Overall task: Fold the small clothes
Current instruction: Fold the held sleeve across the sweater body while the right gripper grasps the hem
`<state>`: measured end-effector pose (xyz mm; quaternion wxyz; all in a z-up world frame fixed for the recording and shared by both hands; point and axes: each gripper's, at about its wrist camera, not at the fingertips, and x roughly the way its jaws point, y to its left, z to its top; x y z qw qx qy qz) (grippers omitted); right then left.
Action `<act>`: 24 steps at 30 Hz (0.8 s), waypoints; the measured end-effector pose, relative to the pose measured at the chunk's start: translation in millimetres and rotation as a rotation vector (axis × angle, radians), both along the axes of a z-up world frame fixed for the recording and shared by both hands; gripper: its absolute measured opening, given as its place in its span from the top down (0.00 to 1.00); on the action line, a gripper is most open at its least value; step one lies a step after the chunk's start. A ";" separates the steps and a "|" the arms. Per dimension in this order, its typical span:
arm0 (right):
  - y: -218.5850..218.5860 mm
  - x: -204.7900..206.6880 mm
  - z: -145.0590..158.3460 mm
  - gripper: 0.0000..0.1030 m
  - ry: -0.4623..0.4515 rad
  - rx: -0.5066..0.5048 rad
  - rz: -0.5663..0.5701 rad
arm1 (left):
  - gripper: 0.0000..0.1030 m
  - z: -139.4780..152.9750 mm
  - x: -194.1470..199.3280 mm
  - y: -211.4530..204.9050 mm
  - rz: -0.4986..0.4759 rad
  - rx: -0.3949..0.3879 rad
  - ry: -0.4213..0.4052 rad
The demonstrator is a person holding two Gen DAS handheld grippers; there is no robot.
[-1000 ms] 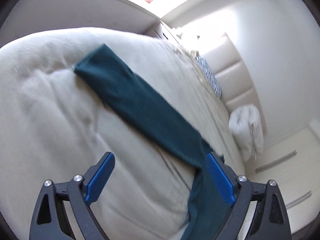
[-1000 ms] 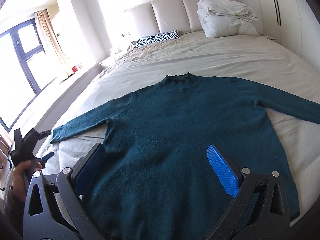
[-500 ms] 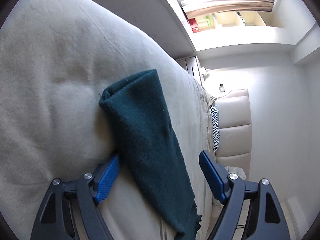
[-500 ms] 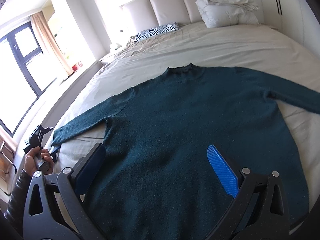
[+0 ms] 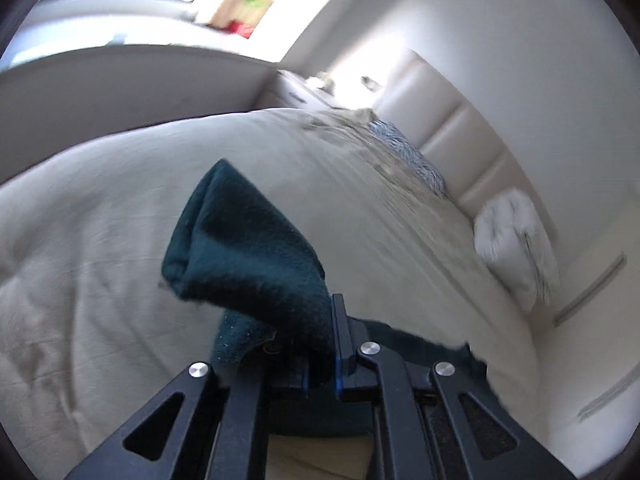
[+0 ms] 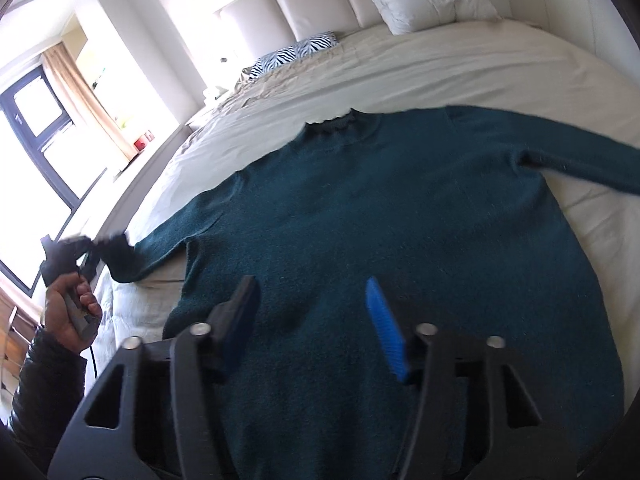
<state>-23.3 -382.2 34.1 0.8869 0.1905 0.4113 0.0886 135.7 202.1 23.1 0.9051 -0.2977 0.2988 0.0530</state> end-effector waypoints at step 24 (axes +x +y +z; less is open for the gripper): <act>44.7 197.9 -101.4 0.53 0.448 0.627 0.187 | 0.87 -74.8 -12.2 -213.6 -0.448 0.558 0.152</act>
